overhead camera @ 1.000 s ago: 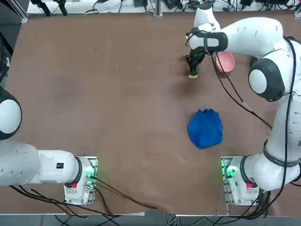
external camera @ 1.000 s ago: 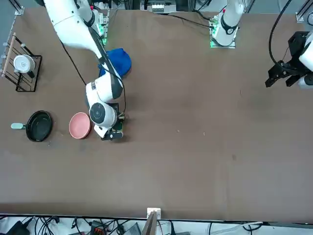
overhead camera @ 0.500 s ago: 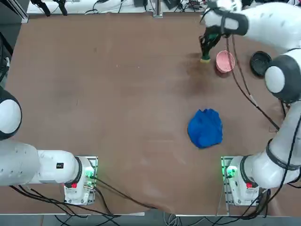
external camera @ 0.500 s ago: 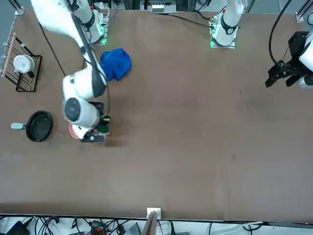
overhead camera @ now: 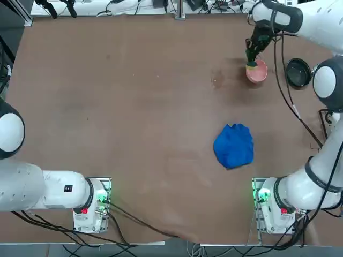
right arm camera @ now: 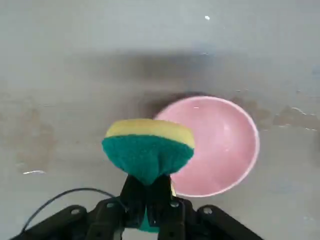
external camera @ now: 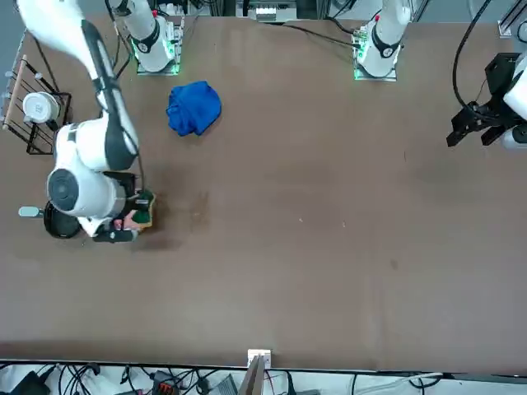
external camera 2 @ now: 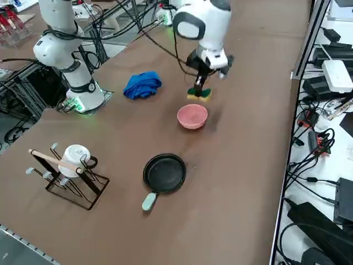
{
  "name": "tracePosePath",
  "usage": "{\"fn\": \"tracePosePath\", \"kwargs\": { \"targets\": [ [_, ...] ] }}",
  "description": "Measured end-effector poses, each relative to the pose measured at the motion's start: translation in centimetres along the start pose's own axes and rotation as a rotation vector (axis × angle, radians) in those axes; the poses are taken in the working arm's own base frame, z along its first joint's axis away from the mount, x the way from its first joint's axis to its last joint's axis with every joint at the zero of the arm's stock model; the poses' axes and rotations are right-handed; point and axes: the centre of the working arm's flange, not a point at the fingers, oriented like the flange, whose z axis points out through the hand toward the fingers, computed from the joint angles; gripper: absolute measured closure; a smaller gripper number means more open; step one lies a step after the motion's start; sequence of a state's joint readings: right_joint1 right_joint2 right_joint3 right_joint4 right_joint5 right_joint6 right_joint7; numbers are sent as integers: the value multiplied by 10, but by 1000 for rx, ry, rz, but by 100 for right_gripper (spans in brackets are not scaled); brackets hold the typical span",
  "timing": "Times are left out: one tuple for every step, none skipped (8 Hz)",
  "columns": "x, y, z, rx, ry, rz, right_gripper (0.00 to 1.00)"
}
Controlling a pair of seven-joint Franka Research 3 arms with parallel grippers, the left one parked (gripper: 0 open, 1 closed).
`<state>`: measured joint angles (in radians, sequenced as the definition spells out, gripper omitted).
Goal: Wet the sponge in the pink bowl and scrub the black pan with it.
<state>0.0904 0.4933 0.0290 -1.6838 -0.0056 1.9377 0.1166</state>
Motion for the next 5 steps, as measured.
{"fn": "tracePosePath", "kwargs": {
  "targets": [
    [2, 8, 11, -10, -15, 6, 94],
    [2, 14, 18, -14, -24, 11, 94],
    [2, 22, 22, -12, -31, 16, 94],
    [2, 30, 26, -9, -34, 21, 94],
    [1, 37, 34, -6, -30, 29, 94]
  ]
}}
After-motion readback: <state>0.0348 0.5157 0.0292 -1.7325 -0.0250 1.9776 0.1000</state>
